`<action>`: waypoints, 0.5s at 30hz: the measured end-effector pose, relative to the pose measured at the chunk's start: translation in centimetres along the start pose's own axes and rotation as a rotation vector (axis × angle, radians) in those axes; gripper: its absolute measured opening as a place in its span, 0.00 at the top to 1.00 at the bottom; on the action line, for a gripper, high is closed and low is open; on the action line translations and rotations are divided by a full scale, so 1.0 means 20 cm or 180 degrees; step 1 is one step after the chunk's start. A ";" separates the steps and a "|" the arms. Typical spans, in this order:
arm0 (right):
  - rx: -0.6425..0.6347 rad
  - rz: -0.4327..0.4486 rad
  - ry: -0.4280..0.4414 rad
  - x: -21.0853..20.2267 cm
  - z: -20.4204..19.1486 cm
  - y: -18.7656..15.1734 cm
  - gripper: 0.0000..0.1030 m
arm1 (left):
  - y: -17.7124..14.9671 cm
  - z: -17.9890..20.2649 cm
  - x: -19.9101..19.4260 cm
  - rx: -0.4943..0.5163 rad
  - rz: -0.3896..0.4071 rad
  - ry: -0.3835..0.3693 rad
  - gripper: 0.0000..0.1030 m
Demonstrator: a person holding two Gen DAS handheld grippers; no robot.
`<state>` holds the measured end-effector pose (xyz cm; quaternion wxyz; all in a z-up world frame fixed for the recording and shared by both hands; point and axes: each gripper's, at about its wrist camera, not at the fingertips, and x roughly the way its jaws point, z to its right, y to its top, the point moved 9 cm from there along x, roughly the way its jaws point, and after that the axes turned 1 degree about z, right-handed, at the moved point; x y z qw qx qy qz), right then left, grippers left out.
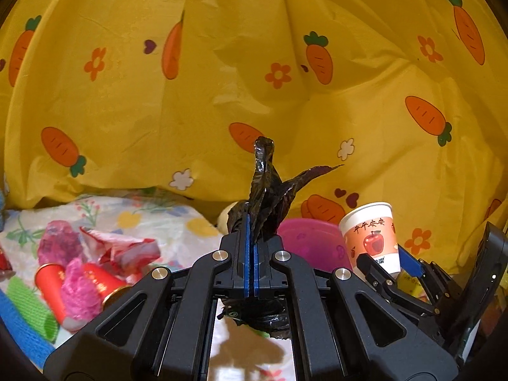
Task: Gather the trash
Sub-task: 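Carry the black bag and white-orange cup over the pink bucket with both tools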
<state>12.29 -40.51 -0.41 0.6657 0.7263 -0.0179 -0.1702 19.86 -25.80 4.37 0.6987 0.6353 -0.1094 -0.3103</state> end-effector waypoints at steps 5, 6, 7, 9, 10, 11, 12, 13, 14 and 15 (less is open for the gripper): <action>0.0139 -0.0003 -0.0217 0.14 0.22 0.02 0.43 | 0.02 0.17 0.29 0.0058 -0.0039 -0.0255 1.00; 0.0154 -0.0012 -0.0244 0.16 0.25 0.02 0.43 | 0.01 0.19 0.35 0.0062 -0.0070 -0.0279 1.00; 0.0160 -0.0007 -0.0260 0.18 0.28 0.03 0.43 | 0.01 0.21 0.40 0.0052 -0.0093 -0.0308 1.00; 0.0153 -0.0012 -0.0303 0.22 0.32 0.02 0.43 | -0.01 0.25 0.49 0.0017 -0.0132 -0.0375 1.00; 0.0151 -0.0022 -0.0311 0.23 0.33 0.02 0.43 | -0.02 0.27 0.53 0.0021 -0.0152 -0.0385 1.00; 0.0145 -0.0032 -0.0314 0.26 0.34 0.02 0.43 | -0.03 0.29 0.57 0.0017 -0.0166 -0.0409 1.00; 0.0127 -0.0036 -0.0328 0.28 0.34 0.02 0.43 | -0.04 0.30 0.60 0.0014 -0.0185 -0.0436 1.00; 0.0108 -0.0044 -0.0332 0.29 0.35 0.01 0.43 | -0.04 0.31 0.63 0.0022 -0.0198 -0.0440 1.00; 0.0091 -0.0058 -0.0338 0.31 0.35 0.01 0.43 | -0.05 0.32 0.66 0.0028 -0.0206 -0.0447 1.00; 0.0075 -0.0070 -0.0352 0.33 0.36 0.00 0.43 | -0.05 0.33 0.68 0.0026 -0.0216 -0.0456 1.00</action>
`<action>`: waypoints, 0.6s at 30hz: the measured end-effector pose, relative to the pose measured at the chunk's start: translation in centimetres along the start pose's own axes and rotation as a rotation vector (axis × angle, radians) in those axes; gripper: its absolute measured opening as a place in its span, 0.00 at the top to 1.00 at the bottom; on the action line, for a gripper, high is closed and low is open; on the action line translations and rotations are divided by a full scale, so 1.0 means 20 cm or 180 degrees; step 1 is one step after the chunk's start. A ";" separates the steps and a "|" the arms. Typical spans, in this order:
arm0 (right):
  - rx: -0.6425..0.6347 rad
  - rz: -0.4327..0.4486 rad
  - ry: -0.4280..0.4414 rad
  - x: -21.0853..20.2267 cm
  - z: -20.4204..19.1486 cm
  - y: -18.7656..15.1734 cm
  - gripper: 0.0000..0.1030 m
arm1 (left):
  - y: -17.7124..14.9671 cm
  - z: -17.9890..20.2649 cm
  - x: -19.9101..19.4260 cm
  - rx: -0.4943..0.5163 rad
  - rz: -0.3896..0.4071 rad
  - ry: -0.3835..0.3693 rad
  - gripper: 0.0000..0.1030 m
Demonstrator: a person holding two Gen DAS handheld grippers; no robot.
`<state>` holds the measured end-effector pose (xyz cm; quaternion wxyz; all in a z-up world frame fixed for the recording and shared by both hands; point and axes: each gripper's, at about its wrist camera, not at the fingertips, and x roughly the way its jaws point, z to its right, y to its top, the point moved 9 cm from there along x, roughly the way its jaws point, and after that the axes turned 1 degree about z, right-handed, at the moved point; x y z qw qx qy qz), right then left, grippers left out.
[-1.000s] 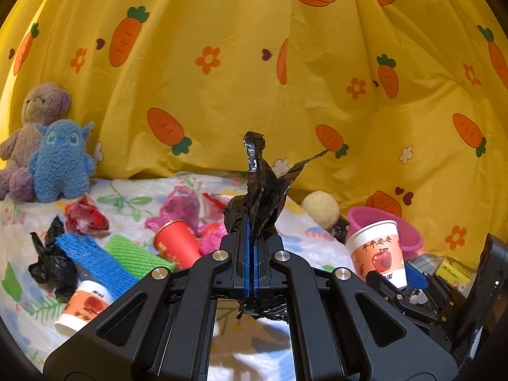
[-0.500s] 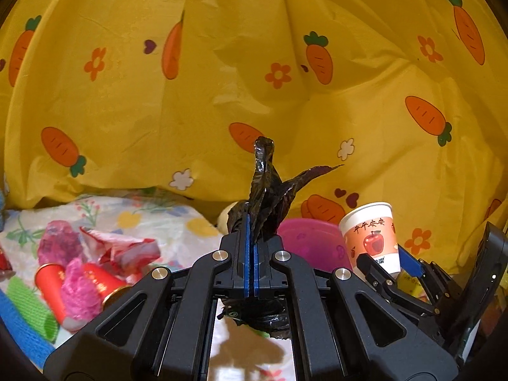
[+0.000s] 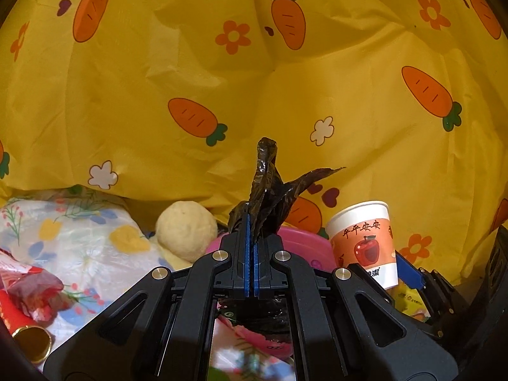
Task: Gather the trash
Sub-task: 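Carry the black bag and white-orange cup over the pink bucket with both tools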
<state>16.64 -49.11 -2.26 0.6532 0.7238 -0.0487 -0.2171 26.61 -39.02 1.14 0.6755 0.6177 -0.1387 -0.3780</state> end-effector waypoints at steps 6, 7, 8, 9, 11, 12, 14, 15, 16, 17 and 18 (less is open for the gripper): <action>0.0001 -0.0092 -0.0032 0.10 0.04 -0.04 0.42 | -0.06 0.01 0.15 0.0019 -0.0132 0.0000 1.00; 0.0002 -0.0111 -0.0035 0.11 0.04 -0.05 0.42 | -0.08 0.01 0.17 0.0029 -0.0156 -0.0009 0.99; 0.0000 -0.0129 -0.0040 0.12 0.04 -0.05 0.42 | -0.09 0.02 0.18 0.0036 -0.0174 -0.0008 0.99; -0.0006 -0.0144 -0.0049 0.14 0.05 -0.06 0.42 | -0.10 0.02 0.19 0.0042 -0.0187 -0.0014 0.99; -0.0014 -0.0178 -0.0061 0.16 0.05 -0.07 0.42 | -0.13 0.03 0.22 0.0065 -0.0224 -0.0019 0.99; -0.0017 -0.0195 -0.0067 0.17 0.05 -0.08 0.42 | -0.14 0.04 0.23 0.0075 -0.0245 -0.0020 0.99; -0.0018 -0.0218 -0.0076 0.19 0.06 -0.09 0.42 | -0.17 0.04 0.25 0.0085 -0.0289 -0.0027 0.99; -0.0011 -0.0229 -0.0074 0.19 0.06 -0.09 0.42 | -0.17 0.04 0.26 0.0087 -0.0303 -0.0023 0.99; -0.0004 -0.0235 -0.0069 0.20 0.06 -0.09 0.42 | -0.18 0.04 0.27 0.0085 -0.0320 -0.0021 0.99; -0.0006 -0.0241 -0.0064 0.21 0.05 -0.09 0.42 | -0.19 0.03 0.27 0.0081 -0.0343 -0.0023 0.99; -0.0014 -0.0248 -0.0067 0.22 0.05 -0.10 0.42 | -0.19 0.03 0.28 0.0074 -0.0357 -0.0022 0.99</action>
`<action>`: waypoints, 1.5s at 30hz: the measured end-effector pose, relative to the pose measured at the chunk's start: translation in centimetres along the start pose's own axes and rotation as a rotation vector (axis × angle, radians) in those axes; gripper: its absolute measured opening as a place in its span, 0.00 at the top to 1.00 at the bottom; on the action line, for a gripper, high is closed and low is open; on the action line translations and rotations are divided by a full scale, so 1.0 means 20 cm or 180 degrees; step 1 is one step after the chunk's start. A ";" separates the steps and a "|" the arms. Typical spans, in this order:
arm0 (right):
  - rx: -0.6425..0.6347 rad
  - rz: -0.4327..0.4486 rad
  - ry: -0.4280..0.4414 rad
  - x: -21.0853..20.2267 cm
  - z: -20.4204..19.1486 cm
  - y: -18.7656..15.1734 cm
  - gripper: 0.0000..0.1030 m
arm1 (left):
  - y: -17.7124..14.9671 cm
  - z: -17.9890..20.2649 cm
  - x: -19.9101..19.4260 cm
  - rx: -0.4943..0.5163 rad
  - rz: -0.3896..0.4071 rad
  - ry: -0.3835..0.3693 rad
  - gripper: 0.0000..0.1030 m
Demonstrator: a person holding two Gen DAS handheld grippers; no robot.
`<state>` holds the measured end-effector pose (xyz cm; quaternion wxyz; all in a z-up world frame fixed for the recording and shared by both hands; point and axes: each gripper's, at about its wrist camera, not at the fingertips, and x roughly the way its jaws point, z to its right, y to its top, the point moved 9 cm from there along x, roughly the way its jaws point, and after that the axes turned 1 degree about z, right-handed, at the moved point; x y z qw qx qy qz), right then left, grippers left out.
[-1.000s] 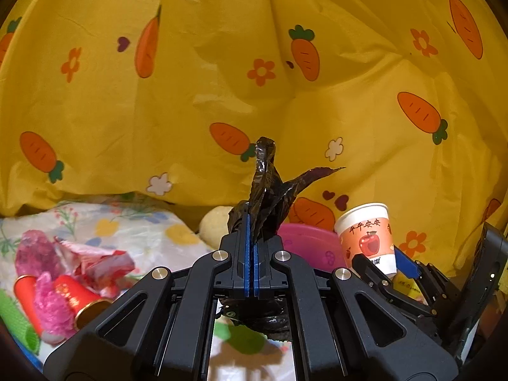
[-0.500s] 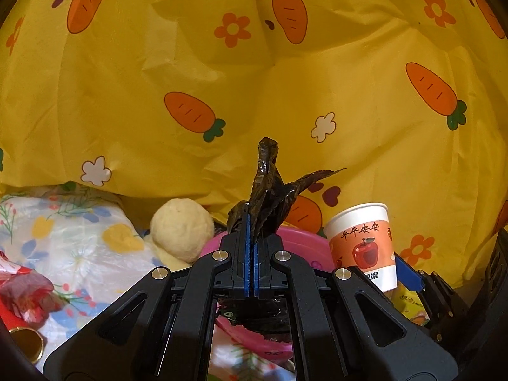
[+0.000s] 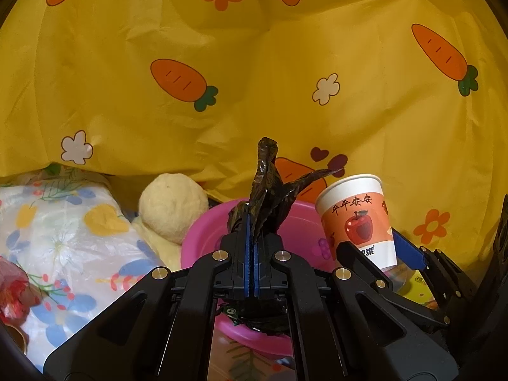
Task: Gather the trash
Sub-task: 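Carry the black bag and white-orange cup over the pink bucket with both tools, then open both tools to drop the bag and cup into the pink bucket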
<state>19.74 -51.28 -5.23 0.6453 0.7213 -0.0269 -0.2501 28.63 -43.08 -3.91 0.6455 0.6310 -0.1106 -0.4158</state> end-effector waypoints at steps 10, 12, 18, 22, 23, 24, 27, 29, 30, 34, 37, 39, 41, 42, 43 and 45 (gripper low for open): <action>-0.0009 -0.0122 0.0001 0.08 -0.01 -0.02 0.42 | -0.05 -0.03 0.05 -0.0045 -0.0142 -0.0026 0.99; 0.0005 -0.0161 0.0009 0.10 -0.01 -0.03 0.32 | -0.06 -0.05 0.06 -0.0044 -0.0191 0.0024 0.89; 0.0128 -0.0358 0.0041 0.16 0.01 -0.06 0.18 | -0.03 -0.13 0.02 -0.0107 -0.0071 0.0272 0.31; 0.0152 -0.0429 0.0011 0.16 0.02 -0.08 0.14 | -0.03 -0.16 -0.01 -0.0094 -0.0048 0.0397 0.20; 0.0158 -0.0439 0.0007 0.16 0.02 -0.08 0.13 | -0.03 -0.16 -0.02 -0.0098 -0.0053 0.0400 0.20; 0.0165 -0.0449 0.0006 0.15 0.02 -0.09 0.12 | -0.03 -0.16 -0.03 -0.0098 -0.0061 0.0420 0.19; 0.0181 -0.0455 0.0005 0.13 0.02 -0.10 0.07 | -0.04 -0.17 -0.05 -0.0075 -0.0059 0.0484 0.17; 0.0185 -0.0442 0.0010 0.11 0.02 -0.09 0.07 | -0.05 -0.17 -0.08 -0.0071 -0.0059 0.0480 0.16; 0.0188 -0.0442 0.0013 0.11 0.02 -0.09 0.07 | -0.05 -0.17 -0.09 -0.0072 -0.0064 0.0477 0.16; 0.0179 -0.0419 0.0010 0.06 0.01 -0.08 0.07 | -0.05 -0.15 -0.13 -0.0078 -0.0075 0.0465 0.14; 0.0174 -0.0373 -0.0007 0.02 0.01 -0.06 0.07 | -0.05 -0.14 -0.16 -0.0077 -0.0052 0.0475 0.10; 0.0183 -0.0343 -0.0021 -0.01 0.01 -0.05 0.07 | -0.05 -0.14 -0.20 -0.0090 -0.0036 0.0480 0.09; 0.0181 -0.0306 -0.0037 -0.05 0.01 -0.05 0.07 | -0.06 -0.13 -0.23 -0.0096 -0.0035 0.0484 0.08; 0.0180 -0.0289 -0.0052 -0.08 0.02 -0.04 0.07 | -0.06 -0.13 -0.26 -0.0098 -0.0027 0.0490 0.08; 0.0180 -0.0267 -0.0060 -0.10 0.02 -0.04 0.07 | -0.06 -0.13 -0.28 -0.0105 -0.0016 0.0506 0.08; 0.0173 -0.0217 -0.0057 -0.15 0.01 -0.03 0.07 | -0.07 -0.13 -0.34 -0.0124 -0.0006 0.0515 0.08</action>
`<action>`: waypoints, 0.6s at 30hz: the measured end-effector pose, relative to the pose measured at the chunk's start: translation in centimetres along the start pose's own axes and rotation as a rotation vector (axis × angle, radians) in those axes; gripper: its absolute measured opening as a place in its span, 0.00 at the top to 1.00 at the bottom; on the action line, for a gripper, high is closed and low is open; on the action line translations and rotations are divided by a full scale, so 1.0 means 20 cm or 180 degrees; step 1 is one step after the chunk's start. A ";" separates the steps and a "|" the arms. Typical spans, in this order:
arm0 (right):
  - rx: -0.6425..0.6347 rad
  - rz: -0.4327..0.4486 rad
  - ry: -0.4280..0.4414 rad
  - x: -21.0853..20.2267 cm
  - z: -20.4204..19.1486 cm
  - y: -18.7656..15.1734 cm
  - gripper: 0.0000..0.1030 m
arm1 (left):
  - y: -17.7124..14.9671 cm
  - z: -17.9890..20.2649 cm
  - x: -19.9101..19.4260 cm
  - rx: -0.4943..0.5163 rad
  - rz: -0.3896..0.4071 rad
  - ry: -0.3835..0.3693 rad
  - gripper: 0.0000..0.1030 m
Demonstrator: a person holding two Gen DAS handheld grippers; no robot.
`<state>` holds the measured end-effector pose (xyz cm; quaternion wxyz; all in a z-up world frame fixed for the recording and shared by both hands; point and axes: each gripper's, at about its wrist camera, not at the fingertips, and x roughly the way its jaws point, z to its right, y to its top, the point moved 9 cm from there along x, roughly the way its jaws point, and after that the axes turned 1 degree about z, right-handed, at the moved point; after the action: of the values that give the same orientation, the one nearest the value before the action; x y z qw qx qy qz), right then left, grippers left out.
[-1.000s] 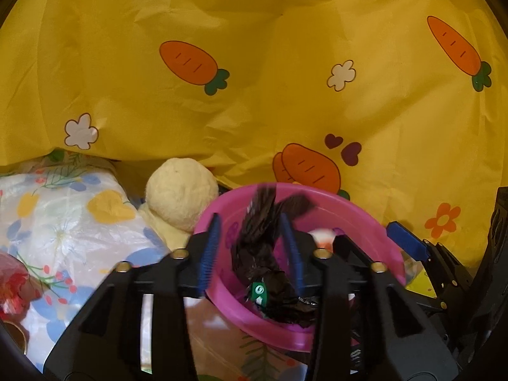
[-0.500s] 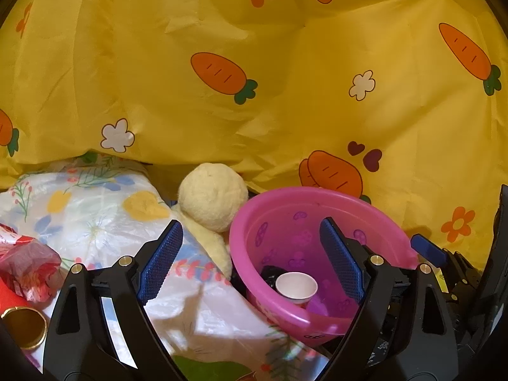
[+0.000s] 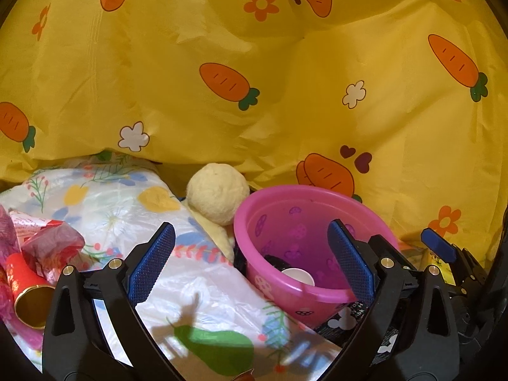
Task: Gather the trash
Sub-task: 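Open both tools to drop the bag and cup into the pink bucket, then grasp the white-orange cup with the left tool while the right tool grasps the pink bag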
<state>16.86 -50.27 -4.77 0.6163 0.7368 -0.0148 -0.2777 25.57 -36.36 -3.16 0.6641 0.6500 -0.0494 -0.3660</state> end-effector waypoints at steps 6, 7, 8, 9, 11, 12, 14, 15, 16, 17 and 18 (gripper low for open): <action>-0.0124 0.0185 0.0017 -0.19 -0.07 0.00 0.06 | -0.03 -0.08 -0.21 -0.0104 0.0098 0.0163 0.08; -0.0141 0.0214 0.0031 -0.23 -0.08 0.00 0.06 | -0.04 -0.10 -0.25 -0.0109 0.0119 0.0223 0.08; -0.0142 0.0244 0.0055 -0.26 -0.10 -0.01 0.06 | -0.04 -0.13 -0.29 -0.0114 0.0145 0.0303 0.08; -0.0140 0.0259 0.0091 -0.28 -0.11 -0.02 0.05 | -0.05 -0.17 -0.33 -0.0125 0.0169 0.0367 0.08; -0.0162 0.0246 0.0170 -0.32 -0.16 -0.04 0.05 | -0.06 -0.24 -0.42 -0.0164 0.0212 0.0508 0.08; -0.0173 0.0252 0.0212 -0.34 -0.19 -0.05 0.05 | -0.06 -0.28 -0.47 -0.0173 0.0238 0.0590 0.08; -0.0212 0.0274 0.0307 -0.39 -0.25 -0.07 0.05 | -0.08 -0.37 -0.58 -0.0185 0.0297 0.0786 0.08; -0.0226 0.0293 0.0364 -0.42 -0.29 -0.08 0.05 | -0.10 -0.42 -0.63 -0.0194 0.0307 0.0872 0.08; -0.0236 0.0300 0.0425 -0.44 -0.33 -0.10 0.05 | -0.11 -0.46 -0.69 -0.0223 0.0336 0.0937 0.08; -0.0243 0.0298 0.0495 -0.46 -0.38 -0.11 0.05 | -0.13 -0.51 -0.74 -0.0262 0.0349 0.1017 0.08; -0.0248 0.0294 0.0570 -0.48 -0.42 -0.13 0.05 | -0.16 -0.57 -0.80 -0.0295 0.0349 0.1101 0.08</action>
<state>11.57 -38.59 -2.69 0.6555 0.7326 0.0172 -0.1825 18.78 -17.87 -1.15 0.7109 0.6683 0.0471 -0.2139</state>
